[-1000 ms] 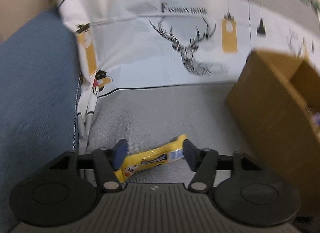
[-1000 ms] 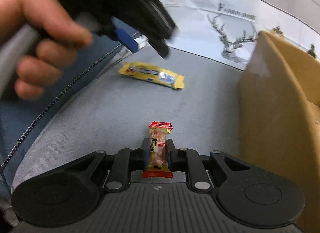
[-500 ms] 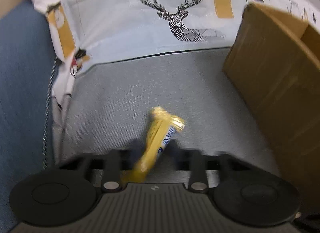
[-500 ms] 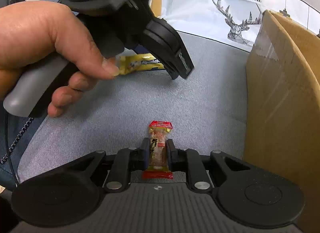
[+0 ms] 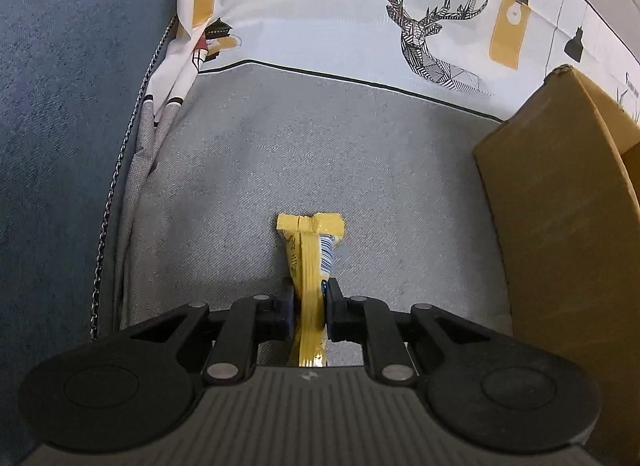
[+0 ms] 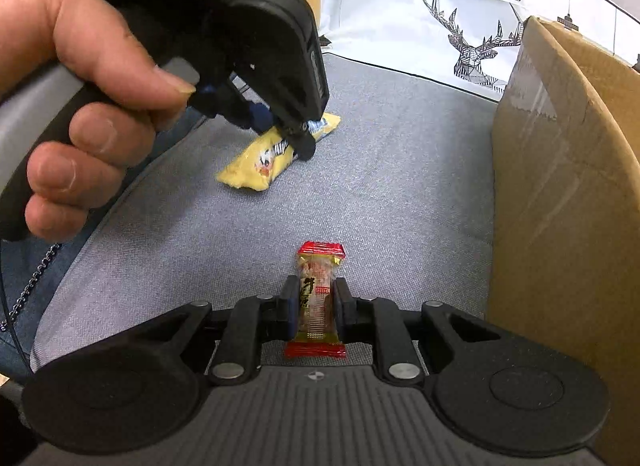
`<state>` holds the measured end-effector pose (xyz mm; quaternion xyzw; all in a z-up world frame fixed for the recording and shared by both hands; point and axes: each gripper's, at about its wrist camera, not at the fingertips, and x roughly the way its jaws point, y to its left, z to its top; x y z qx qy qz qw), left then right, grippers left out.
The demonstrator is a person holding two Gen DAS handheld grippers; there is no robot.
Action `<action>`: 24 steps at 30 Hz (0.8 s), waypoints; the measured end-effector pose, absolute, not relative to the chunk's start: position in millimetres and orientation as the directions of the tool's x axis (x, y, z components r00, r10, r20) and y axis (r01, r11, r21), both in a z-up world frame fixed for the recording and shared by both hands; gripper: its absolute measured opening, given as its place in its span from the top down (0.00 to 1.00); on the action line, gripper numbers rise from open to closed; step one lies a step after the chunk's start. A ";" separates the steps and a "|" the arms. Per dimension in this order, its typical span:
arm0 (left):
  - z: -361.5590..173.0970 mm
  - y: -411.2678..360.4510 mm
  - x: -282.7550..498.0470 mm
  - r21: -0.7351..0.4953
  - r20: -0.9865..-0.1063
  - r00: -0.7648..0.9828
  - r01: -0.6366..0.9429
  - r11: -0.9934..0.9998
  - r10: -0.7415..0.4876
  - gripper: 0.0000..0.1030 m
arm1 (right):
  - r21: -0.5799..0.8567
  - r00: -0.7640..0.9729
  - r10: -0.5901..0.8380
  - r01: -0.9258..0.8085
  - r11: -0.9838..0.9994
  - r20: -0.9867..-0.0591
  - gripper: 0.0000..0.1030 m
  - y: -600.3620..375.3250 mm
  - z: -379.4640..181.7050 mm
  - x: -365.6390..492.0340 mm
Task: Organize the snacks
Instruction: 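Close the left tool on the yellow Alpenliebe bar while the right tool grasps the red-wrapped bar, then lift the yellow bar in the left tool and red bar in the right tool toward the box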
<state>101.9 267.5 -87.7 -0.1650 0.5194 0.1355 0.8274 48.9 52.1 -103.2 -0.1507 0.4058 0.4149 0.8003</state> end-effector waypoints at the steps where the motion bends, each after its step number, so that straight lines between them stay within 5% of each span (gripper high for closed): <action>1: -88.0 268.1 102.4 -0.135 -0.905 0.423 -0.399 0.907 0.051 0.84 | 0.095 0.326 0.541 -0.787 0.610 -0.775 0.82 52.0 -103.0 48.8; 24: -87.9 268.0 105.4 -0.125 -0.904 0.424 -0.385 0.914 0.054 0.81 | 0.095 0.328 0.540 -0.784 0.613 -0.775 0.82 51.8 -103.5 47.6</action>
